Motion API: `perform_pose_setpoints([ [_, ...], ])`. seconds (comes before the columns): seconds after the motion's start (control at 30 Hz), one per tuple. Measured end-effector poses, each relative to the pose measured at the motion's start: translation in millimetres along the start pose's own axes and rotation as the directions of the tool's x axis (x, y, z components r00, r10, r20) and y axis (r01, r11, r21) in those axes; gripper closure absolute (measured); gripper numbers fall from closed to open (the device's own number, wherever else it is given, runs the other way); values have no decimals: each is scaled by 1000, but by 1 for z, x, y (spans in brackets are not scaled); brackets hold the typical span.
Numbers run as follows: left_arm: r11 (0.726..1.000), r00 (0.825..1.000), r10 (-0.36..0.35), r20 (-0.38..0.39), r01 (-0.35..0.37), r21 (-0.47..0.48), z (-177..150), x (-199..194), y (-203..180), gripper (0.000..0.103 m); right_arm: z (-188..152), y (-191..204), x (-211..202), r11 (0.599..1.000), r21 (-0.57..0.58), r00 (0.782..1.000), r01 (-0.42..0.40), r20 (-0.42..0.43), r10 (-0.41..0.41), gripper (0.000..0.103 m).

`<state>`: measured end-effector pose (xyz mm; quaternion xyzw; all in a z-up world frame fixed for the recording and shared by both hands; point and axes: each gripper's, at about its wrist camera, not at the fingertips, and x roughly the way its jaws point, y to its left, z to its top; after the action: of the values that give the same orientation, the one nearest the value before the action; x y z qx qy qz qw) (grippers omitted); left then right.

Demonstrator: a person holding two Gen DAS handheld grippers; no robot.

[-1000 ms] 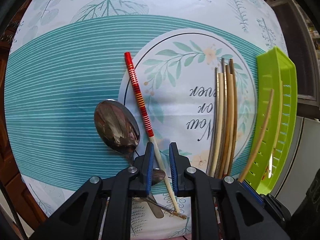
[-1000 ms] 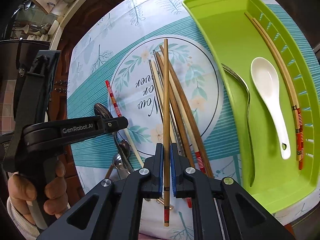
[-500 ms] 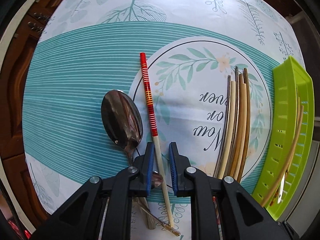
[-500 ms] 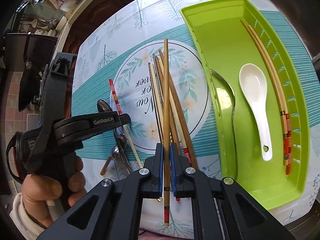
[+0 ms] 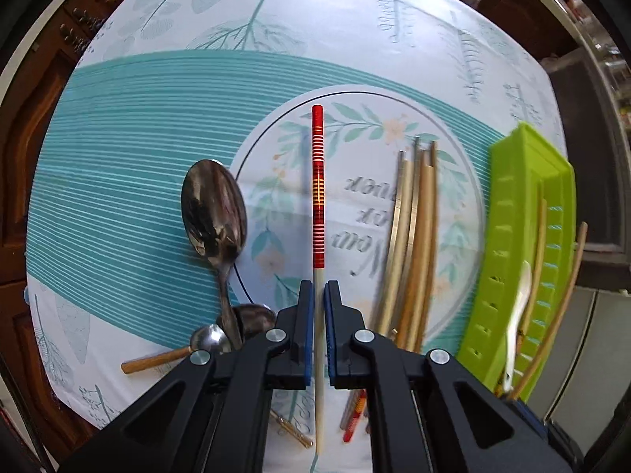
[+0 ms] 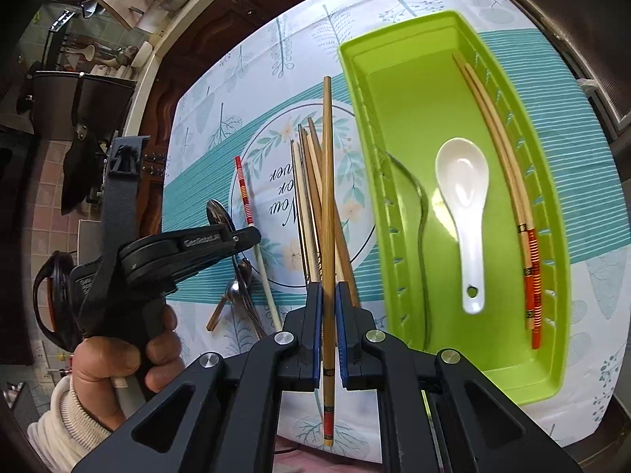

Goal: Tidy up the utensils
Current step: 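Carry both chopsticks into the green tray and open both grippers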

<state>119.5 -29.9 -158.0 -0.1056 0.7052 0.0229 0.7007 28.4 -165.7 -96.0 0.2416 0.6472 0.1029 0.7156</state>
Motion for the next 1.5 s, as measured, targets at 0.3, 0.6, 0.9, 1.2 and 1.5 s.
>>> perform_pose_setpoints([
  [0.3,992,993,-118,-30,119,48,-24,-61,-43,100,8,-30,-32,1000,-19,1000,15,16,-15,97],
  [0.6,958,972,-236,-8,235,167,-3,-83,-128,100,32,-73,-40,985,-104,990,139,-19,-142,97],
  [0.9,956,969,-237,-66,245,161,10,-24,-170,100,57,-91,-32,955,-163,966,247,-29,-255,96],
  [1.2,959,967,-239,-86,249,134,9,5,-183,100,62,-100,-45,960,-147,970,237,-12,-242,88],
  [1.5,960,973,-207,-104,223,169,9,13,-184,86,46,-101,-63,965,-152,976,213,-7,-216,87],
])
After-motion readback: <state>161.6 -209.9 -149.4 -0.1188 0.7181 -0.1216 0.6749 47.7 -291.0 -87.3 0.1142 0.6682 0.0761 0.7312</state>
